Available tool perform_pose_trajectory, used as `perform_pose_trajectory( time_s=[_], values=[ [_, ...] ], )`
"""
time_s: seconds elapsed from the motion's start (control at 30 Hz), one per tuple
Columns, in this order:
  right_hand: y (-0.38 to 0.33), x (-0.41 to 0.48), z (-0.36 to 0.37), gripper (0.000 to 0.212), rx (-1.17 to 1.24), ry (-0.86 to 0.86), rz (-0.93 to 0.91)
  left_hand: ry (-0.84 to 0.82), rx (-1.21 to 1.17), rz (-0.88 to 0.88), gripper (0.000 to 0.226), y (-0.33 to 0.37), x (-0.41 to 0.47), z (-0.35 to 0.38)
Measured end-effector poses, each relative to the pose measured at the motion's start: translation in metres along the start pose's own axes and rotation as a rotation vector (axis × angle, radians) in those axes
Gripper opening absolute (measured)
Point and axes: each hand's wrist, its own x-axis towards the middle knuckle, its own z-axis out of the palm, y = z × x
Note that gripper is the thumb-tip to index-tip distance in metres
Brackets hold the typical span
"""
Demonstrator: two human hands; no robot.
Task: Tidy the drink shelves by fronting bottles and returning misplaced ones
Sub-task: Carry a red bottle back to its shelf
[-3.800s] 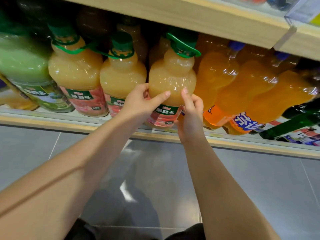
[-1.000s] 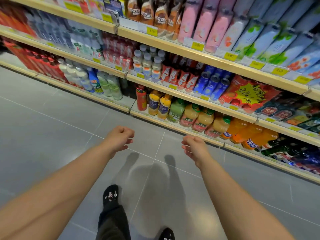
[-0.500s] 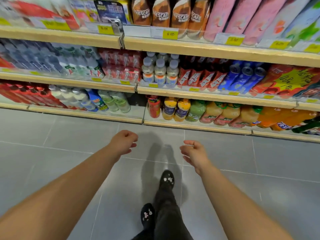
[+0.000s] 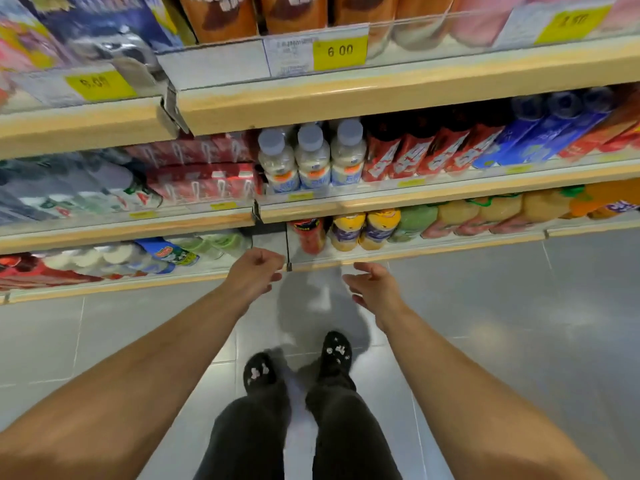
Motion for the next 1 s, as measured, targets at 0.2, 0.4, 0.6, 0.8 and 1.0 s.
perform_pose_trajectory(
  time_s=[0.2, 0.4, 0.6, 0.8, 1.0],
  values=[
    [0.061, 0.101, 0.038, 0.034, -0.018, 0.012, -0.065, 0.038, -0.004, 0.017, 0.02, -0.048, 0.107, 0.027],
    [0.121, 0.223, 0.06, 0.028, -0.15, 0.022, -0.288, -0.053, -0.022, 0.15, 0.058, -0.104, 0.229, 0.051],
    [0.146, 0.312, 0.08, 0.058, -0.367, -0.047, -0.553, -0.137, -0.063, 0.423, 0.075, -0.127, 0.337, 0.078],
    [0.165, 0.345, 0.077, 0.068, -0.379, -0.125, -0.701, -0.259, 0.035, 0.59, 0.087, -0.126, 0.375, 0.088],
    [0.171, 0.348, 0.09, 0.085, -0.325, -0.101, -0.721, -0.138, 0.046, 0.631, 0.086, -0.126, 0.365, 0.083]
  ],
)
